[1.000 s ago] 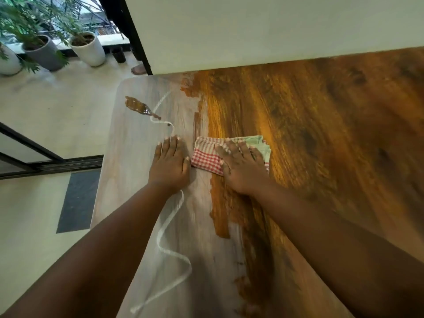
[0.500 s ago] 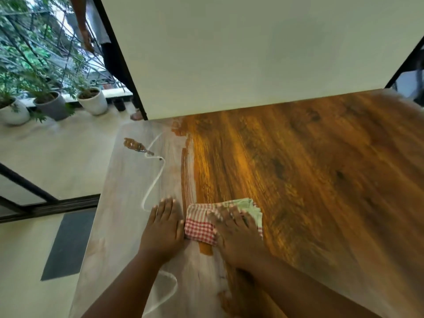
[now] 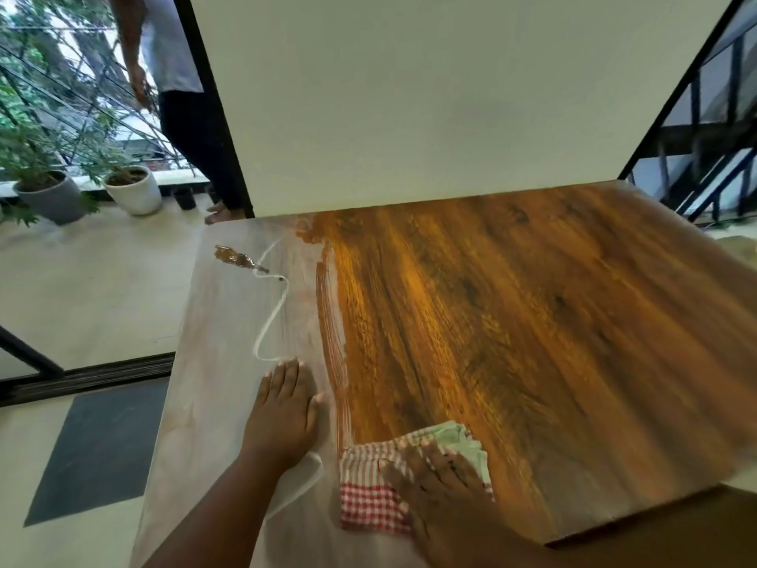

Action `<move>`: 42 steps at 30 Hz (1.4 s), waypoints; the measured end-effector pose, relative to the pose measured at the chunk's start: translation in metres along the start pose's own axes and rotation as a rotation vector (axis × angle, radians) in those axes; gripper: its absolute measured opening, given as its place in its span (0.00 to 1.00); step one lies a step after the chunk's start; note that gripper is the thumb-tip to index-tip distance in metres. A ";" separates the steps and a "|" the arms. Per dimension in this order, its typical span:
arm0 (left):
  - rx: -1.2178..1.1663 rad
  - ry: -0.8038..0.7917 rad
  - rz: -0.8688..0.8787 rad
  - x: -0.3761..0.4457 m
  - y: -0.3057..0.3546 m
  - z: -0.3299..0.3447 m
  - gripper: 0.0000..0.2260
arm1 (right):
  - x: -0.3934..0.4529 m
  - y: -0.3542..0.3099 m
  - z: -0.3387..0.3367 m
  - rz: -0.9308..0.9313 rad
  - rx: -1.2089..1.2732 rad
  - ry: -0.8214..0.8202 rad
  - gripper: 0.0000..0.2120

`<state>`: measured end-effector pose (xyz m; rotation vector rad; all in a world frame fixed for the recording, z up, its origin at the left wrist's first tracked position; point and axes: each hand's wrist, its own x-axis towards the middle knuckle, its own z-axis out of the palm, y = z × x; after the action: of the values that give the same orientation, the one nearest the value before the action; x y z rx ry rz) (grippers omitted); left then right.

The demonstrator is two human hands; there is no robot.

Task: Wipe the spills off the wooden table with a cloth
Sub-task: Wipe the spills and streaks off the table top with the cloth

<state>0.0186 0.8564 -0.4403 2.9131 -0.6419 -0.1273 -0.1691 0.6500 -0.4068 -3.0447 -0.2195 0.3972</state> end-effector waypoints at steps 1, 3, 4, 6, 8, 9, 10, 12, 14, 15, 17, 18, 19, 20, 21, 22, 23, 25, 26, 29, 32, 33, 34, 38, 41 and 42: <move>0.000 0.008 0.002 -0.003 -0.001 0.000 0.39 | 0.000 0.001 -0.001 0.023 -0.001 -0.040 0.24; -0.007 0.025 0.001 -0.007 -0.002 0.000 0.38 | 0.011 0.006 -0.006 0.022 0.008 -0.102 0.27; -0.009 0.032 0.001 -0.009 -0.002 0.000 0.38 | 0.022 0.008 -0.009 0.018 0.039 -0.109 0.29; -0.013 0.036 0.000 -0.012 -0.001 0.001 0.36 | 0.045 0.009 -0.014 0.078 0.098 -0.145 0.28; -0.031 0.053 -0.018 -0.011 0.000 0.003 0.33 | 0.059 0.009 -0.016 0.099 0.083 -0.117 0.26; -0.040 0.062 -0.023 -0.010 0.000 0.003 0.33 | 0.059 0.007 -0.016 0.100 0.074 -0.103 0.26; -0.046 0.062 -0.020 -0.009 0.000 0.003 0.32 | 0.052 0.005 -0.015 0.087 0.064 -0.104 0.26; -0.057 0.057 -0.012 -0.008 -0.002 0.004 0.32 | 0.023 0.002 -0.007 0.037 0.038 -0.165 0.27; -0.069 0.066 -0.006 -0.008 -0.003 0.005 0.32 | -0.011 0.003 -0.002 0.002 0.033 -0.255 0.27; -0.075 0.066 -0.008 -0.008 -0.003 0.005 0.32 | -0.025 0.005 -0.003 -0.004 0.046 -0.293 0.27; -0.083 0.062 -0.021 -0.008 -0.003 0.005 0.29 | -0.039 0.008 -0.013 0.013 0.080 -0.370 0.26; -0.088 0.065 -0.025 -0.008 -0.003 0.005 0.27 | -0.040 0.008 -0.018 0.030 0.089 -0.403 0.27; -0.094 0.069 -0.026 -0.007 -0.003 0.004 0.26 | -0.038 0.007 -0.022 0.044 0.080 -0.425 0.27; -0.098 0.069 -0.026 -0.007 -0.003 0.004 0.26 | -0.036 0.006 -0.023 0.048 0.054 -0.437 0.28; -0.102 0.067 -0.027 -0.007 -0.003 0.003 0.27 | -0.033 0.004 -0.023 0.044 0.023 -0.440 0.28; -0.104 0.067 -0.028 -0.007 -0.003 0.002 0.28 | -0.031 0.001 -0.022 0.033 -0.007 -0.438 0.28; -0.107 0.072 -0.026 -0.007 -0.003 0.002 0.28 | -0.031 -0.001 -0.019 0.025 -0.028 -0.436 0.28; -0.114 0.084 -0.020 -0.007 -0.003 0.003 0.26 | -0.031 -0.005 -0.015 0.022 -0.046 -0.428 0.27; -0.117 0.086 -0.020 -0.007 -0.003 0.004 0.25 | -0.032 -0.007 -0.015 0.019 -0.045 -0.416 0.27; -0.120 0.090 -0.027 -0.009 -0.003 0.004 0.26 | -0.032 -0.022 -0.017 -0.062 -0.010 -0.314 0.27; -0.122 0.093 -0.027 -0.008 -0.002 0.004 0.26 | -0.027 -0.051 -0.014 -0.149 0.023 -0.267 0.24; -0.123 0.091 -0.027 -0.008 -0.002 0.005 0.26 | -0.026 -0.055 -0.013 -0.148 0.031 -0.264 0.24; -0.121 0.087 -0.026 -0.008 -0.002 0.005 0.25 | -0.026 -0.055 -0.012 -0.141 0.045 -0.269 0.24; -0.115 0.089 -0.022 -0.008 -0.004 0.007 0.25 | -0.037 -0.022 -0.019 -0.036 0.113 -0.282 0.23; -0.125 0.081 -0.020 -0.006 -0.004 0.008 0.25 | -0.033 -0.005 -0.027 0.056 0.049 -0.343 0.20; -0.128 0.084 -0.020 -0.006 -0.004 0.008 0.25 | -0.029 -0.006 -0.029 0.064 0.027 -0.370 0.19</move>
<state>0.0138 0.8615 -0.4487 2.7858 -0.5692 -0.0468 -0.1902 0.6506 -0.3714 -2.9316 -0.1322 0.9585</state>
